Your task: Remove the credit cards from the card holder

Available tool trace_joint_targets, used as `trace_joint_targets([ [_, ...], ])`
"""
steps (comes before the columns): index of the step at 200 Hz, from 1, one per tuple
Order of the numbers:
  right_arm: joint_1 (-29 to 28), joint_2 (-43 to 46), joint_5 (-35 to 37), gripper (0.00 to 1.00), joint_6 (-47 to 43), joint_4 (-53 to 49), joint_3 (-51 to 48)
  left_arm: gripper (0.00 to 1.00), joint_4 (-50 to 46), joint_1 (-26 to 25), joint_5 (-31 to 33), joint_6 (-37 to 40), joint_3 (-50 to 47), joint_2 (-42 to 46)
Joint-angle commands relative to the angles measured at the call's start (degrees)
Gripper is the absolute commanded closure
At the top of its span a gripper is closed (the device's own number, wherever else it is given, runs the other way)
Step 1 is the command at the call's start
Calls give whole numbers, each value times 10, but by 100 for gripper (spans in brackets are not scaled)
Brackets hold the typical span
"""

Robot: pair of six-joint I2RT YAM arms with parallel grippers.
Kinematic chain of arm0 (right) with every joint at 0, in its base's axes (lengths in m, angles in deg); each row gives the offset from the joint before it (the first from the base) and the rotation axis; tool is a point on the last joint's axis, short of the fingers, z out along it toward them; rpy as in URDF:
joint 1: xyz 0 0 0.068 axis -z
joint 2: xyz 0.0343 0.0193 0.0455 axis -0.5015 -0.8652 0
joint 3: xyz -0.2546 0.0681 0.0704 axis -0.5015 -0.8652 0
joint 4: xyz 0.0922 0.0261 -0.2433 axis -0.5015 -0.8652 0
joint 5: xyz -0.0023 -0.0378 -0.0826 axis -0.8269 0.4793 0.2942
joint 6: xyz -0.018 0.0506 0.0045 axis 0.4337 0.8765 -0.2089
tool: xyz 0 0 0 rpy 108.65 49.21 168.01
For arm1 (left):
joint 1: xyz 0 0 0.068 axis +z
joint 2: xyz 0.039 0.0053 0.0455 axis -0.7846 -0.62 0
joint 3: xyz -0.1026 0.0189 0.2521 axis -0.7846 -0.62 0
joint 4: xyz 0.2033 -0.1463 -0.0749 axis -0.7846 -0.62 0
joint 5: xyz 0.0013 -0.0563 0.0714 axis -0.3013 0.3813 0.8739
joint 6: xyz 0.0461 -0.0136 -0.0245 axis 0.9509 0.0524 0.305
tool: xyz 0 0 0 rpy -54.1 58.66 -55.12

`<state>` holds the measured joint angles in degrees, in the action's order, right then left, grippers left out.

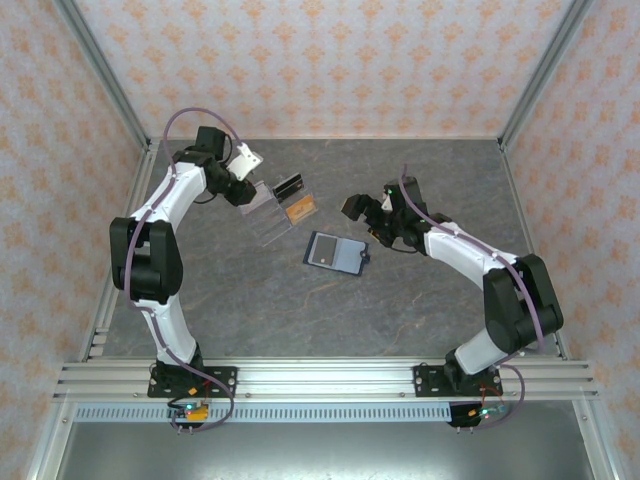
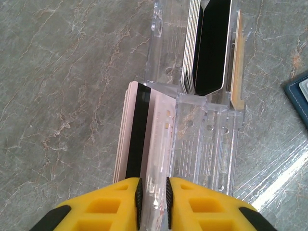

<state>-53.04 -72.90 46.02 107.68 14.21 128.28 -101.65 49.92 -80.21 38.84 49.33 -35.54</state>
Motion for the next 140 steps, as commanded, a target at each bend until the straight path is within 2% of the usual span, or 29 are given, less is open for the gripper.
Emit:
trace_joint_targets([
  [1,2,-5,-3,0,3,9,18,76,13,4,7,-7,-1,35],
  [32,1,-3,1,1,-3,1,18,70,41,4,-15,-36,-21,82],
  [42,-5,-2,13,2,-10,-11,20,65,51,5,-20,-52,-28,97],
  [63,-34,-10,62,4,-37,-62,47,53,76,4,-21,-112,-40,121],
  [83,-66,-31,99,9,-49,-94,71,47,111,4,-23,-187,-56,139],
  [116,-117,-81,116,19,-47,-115,101,40,170,1,50,-337,-102,174],
  [140,-136,-116,102,22,-38,-114,111,39,167,-4,79,-419,-128,197],
])
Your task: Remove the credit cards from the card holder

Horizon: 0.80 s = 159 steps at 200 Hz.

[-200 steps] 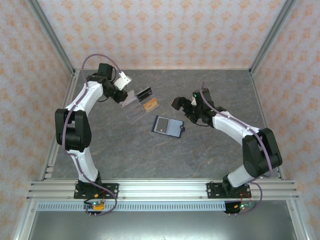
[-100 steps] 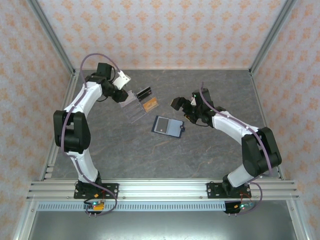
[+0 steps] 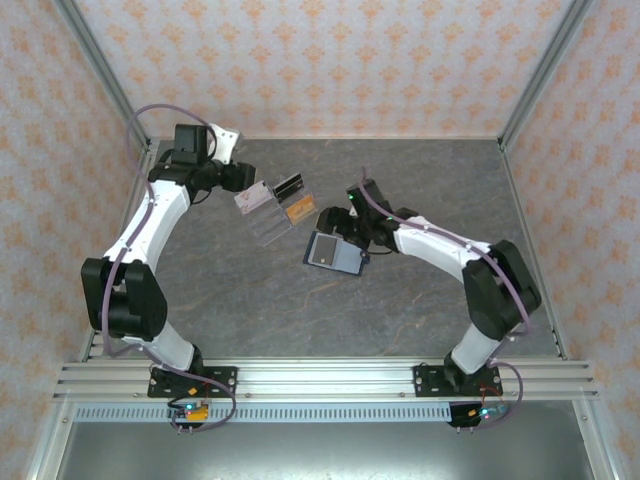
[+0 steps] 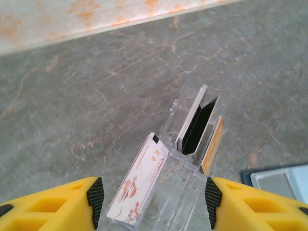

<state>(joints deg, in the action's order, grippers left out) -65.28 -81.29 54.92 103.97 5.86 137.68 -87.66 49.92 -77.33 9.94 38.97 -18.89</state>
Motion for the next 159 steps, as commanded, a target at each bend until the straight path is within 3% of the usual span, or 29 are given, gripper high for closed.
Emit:
trace_joint_targets([
  [1,-15,-33,12,22,-1,-30,17,39,27,-4,51,-132,-26,31],
  [56,-26,-89,-1,23,-5,-52,26,24,36,-30,91,-248,-119,98],
  [103,-21,-89,13,22,-49,-100,13,16,53,-53,75,-298,-167,120],
  [132,2,-75,17,22,-89,-122,1,14,96,-89,33,-330,-192,110],
  [159,16,-41,3,24,-118,-116,-6,11,112,-123,46,-362,-202,92],
])
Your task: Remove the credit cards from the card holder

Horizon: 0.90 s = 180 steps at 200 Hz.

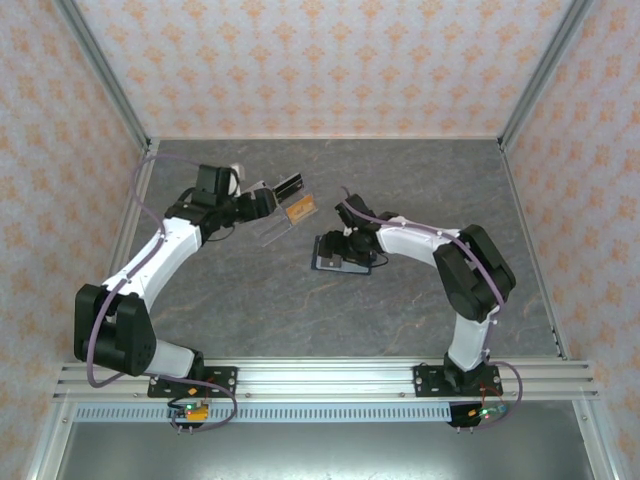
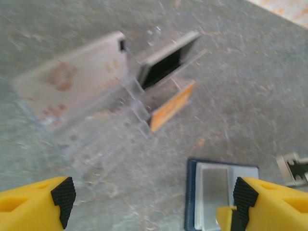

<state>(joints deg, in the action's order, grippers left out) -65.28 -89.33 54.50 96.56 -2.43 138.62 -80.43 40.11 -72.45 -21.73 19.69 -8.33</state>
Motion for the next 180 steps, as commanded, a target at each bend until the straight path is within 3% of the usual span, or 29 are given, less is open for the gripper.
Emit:
trace_joint_targets([
  [1,16,39,7,24,-43,-33,-15,11,39,-26,-2,-47,-9,-14],
  [45,21,86,15,24,-28,-9,-21,11,32,-62,25,-134,-13,-43],
  [79,21,60,32,40,-63,-51,-1,10,42,-101,64,-174,-31,-47],
  [97,21,47,50,43,-71,-71,9,8,51,-116,76,-203,-39,-50],
  [144,21,18,48,53,-76,-60,5,9,93,-147,53,-247,-53,-80],
  [180,21,0,69,57,-70,-67,3,18,120,-164,11,-265,-47,-116],
])
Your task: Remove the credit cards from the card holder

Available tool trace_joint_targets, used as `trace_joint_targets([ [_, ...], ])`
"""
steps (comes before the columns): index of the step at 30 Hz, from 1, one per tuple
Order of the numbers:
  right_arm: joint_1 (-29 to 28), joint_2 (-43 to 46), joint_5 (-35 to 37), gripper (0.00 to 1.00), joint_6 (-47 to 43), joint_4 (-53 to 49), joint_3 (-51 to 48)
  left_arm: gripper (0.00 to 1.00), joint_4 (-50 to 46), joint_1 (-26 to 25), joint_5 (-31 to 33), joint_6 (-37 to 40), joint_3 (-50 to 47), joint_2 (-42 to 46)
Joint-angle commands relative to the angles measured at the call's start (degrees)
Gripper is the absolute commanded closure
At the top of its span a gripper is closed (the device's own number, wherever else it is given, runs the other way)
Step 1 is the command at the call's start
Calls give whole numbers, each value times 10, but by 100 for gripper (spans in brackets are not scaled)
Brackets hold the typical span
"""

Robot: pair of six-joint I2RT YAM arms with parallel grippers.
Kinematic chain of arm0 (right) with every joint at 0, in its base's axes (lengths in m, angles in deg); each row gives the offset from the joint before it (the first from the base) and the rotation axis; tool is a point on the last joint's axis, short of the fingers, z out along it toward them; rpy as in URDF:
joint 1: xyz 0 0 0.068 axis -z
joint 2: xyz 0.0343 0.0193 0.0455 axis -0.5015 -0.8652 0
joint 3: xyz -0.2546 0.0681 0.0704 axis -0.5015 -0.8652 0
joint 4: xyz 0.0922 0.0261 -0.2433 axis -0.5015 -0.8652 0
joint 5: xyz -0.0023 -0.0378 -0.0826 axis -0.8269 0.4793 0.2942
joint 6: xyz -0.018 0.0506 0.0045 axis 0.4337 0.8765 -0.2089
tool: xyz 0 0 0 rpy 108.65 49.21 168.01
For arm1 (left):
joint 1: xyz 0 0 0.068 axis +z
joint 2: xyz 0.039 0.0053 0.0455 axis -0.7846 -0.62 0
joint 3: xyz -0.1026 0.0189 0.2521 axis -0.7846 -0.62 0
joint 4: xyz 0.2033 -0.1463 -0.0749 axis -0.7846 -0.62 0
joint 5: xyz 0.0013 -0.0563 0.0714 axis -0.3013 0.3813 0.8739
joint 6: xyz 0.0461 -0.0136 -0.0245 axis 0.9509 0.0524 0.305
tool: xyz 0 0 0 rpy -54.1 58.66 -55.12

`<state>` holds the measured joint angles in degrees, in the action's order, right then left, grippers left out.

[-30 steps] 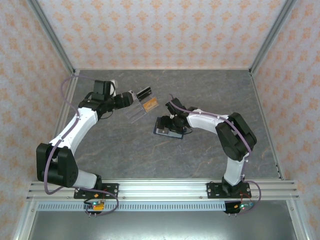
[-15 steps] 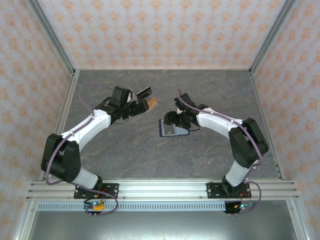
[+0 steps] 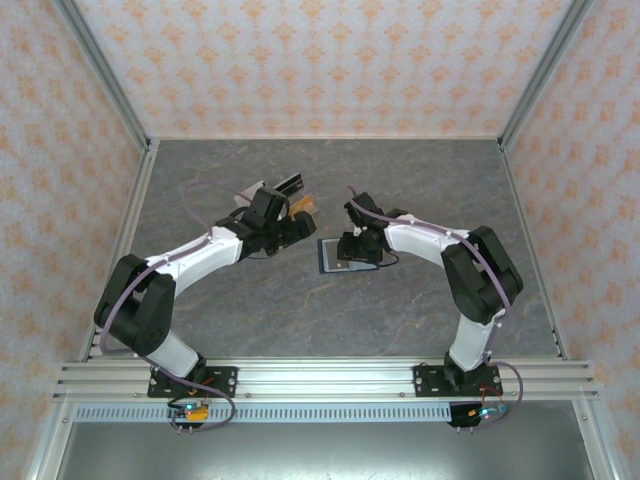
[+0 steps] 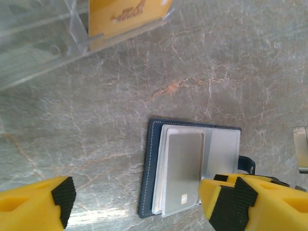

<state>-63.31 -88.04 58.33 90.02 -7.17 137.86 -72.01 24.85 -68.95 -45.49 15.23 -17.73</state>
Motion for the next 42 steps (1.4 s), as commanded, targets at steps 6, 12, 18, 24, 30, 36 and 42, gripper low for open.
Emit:
trace_joint_targets([
  [6,2,-32,57,58,-7,-32,19,34,42,-19,-60,-30,19,-61],
  [12,3,-55,72,66,-5,-34,22,47,35,-29,-81,-33,41,-99],
  [18,6,-66,72,68,-1,-30,17,60,38,-46,-91,-38,51,-123],
  [24,7,-63,72,68,0,-26,9,69,44,-56,-98,-45,62,-140],
  [30,9,-62,68,68,0,-24,4,76,21,-64,-100,-36,92,-165],
  [36,9,-62,59,68,2,-19,1,74,-48,-69,-57,-6,118,-169],
  [42,10,-64,56,68,2,-18,0,71,-47,-70,-58,-9,120,-179],
])
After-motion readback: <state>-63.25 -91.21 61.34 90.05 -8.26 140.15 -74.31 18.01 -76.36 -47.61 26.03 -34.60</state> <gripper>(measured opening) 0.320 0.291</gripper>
